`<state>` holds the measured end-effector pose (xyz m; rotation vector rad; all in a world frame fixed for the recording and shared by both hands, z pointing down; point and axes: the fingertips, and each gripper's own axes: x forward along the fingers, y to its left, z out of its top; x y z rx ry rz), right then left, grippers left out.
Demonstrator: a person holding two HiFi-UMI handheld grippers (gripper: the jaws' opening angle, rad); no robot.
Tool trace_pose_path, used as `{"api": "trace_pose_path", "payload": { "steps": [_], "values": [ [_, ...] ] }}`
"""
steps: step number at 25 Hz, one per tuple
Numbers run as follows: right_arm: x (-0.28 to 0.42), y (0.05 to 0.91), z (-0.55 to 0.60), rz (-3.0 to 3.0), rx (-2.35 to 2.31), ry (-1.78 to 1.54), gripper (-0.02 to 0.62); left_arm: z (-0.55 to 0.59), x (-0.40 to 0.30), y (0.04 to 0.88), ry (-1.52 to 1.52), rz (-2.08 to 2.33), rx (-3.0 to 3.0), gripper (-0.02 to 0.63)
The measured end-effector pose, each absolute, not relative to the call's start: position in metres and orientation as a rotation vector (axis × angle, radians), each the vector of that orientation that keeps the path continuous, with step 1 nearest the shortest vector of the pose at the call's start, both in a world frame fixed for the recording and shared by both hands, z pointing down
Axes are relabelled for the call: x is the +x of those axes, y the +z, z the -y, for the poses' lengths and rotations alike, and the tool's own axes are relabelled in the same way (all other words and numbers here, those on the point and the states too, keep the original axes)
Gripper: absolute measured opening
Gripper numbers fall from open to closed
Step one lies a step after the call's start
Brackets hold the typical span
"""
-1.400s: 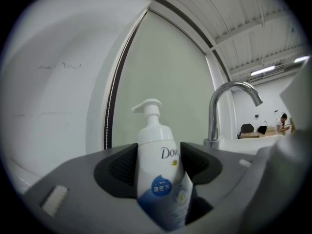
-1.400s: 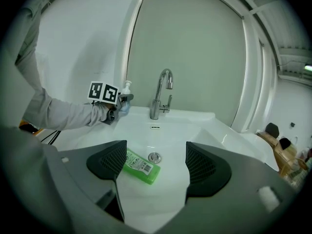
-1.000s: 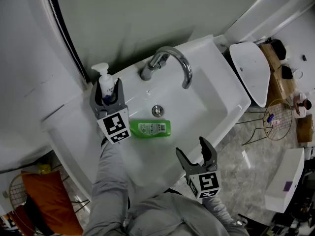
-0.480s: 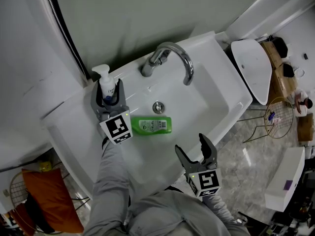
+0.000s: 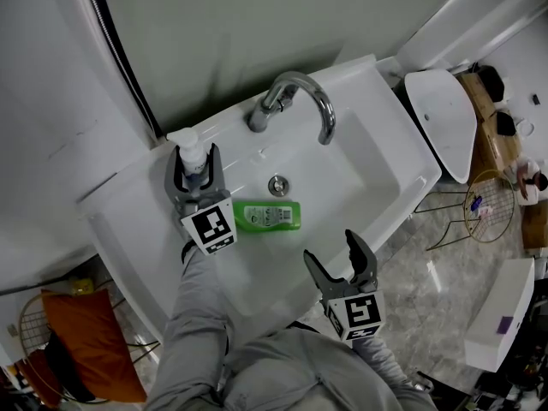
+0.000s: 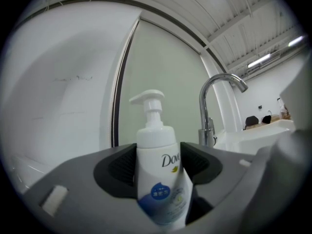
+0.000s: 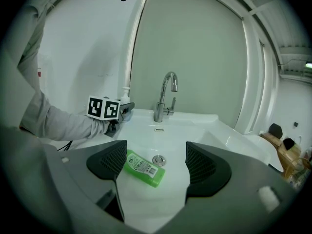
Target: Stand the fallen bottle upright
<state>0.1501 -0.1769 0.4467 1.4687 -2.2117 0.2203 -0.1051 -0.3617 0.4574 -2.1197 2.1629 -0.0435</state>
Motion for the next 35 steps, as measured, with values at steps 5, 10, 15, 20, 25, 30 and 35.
{"api": "trace_pose_path", "payload": {
  "steps": [5, 10, 15, 20, 25, 30, 35],
  "values": [
    [0.150, 0.446, 0.173, 2.217, 1.465, 0.227, 0.380, 0.356, -0.103, 0.459, -0.069, -2.147, -2.096, 0.325],
    [0.152, 0.444, 0.170, 2.216, 1.472, 0.220, 0.380, 0.354, -0.102, 0.459, -0.083, -2.145, -2.081, 0.325],
    [0.151, 0.440, 0.170, 2.225, 1.484, 0.202, 0.380, 0.355, -0.101, 0.461, -0.101, -2.135, -2.114, 0.325],
    [0.151, 0.441, 0.167, 2.222, 1.483, 0.212, 0.380, 0.355, -0.097, 0.458, -0.092, -2.103, -2.144, 0.374],
    [0.150, 0.440, 0.164, 2.230, 1.478, 0.218, 0.380, 0.348, -0.097, 0.447, -0.089, -2.094, -2.144, 0.380],
    [0.142, 0.436, 0.164, 2.280, 1.461, 0.197, 0.380, 0.328, -0.104, 0.430, -0.074, -2.101, -2.129, 0.382],
    [0.128, 0.438, 0.165, 2.332, 1.402, 0.187, 0.380, 0.295, -0.106, 0.419, -0.085, -2.083, -2.170, 0.383]
  ]
}}
